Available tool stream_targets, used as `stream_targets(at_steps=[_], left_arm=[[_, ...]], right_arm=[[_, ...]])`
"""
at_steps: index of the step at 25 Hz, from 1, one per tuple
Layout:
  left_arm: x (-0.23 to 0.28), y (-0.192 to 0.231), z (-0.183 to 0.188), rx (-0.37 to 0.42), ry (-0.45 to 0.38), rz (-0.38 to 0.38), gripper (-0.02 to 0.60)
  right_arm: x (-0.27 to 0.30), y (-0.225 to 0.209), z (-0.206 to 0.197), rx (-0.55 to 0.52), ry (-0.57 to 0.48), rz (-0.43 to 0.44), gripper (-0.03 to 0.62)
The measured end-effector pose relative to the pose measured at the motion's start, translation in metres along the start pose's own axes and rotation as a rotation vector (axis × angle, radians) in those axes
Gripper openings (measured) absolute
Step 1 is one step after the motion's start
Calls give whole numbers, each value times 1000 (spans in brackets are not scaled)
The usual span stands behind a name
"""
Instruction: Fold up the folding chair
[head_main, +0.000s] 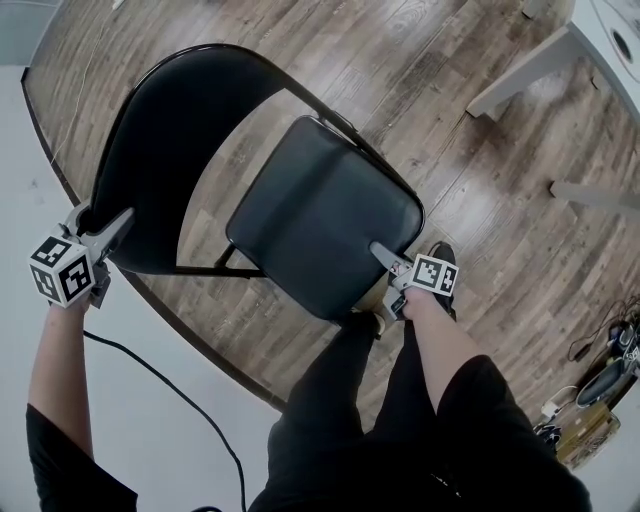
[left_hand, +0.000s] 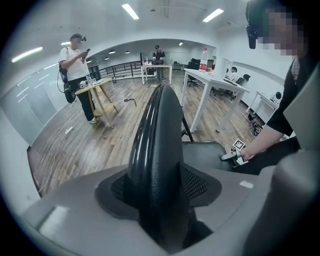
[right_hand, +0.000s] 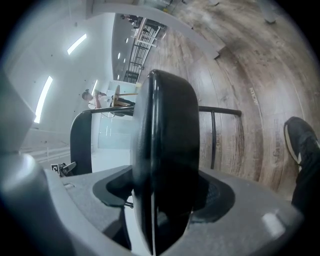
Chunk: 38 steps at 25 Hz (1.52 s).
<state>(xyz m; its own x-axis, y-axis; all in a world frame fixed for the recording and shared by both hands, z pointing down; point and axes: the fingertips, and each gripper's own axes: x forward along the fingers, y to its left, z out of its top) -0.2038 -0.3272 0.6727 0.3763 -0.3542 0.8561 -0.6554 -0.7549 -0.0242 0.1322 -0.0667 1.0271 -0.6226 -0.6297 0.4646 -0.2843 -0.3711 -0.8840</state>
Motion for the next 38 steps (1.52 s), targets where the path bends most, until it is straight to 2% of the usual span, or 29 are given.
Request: stream_targets(at_steps=[38], left_arm=[[-33, -47, 15, 12, -41, -19, 206]], right_arm=[[-26, 24, -9, 19, 2, -96, 322]])
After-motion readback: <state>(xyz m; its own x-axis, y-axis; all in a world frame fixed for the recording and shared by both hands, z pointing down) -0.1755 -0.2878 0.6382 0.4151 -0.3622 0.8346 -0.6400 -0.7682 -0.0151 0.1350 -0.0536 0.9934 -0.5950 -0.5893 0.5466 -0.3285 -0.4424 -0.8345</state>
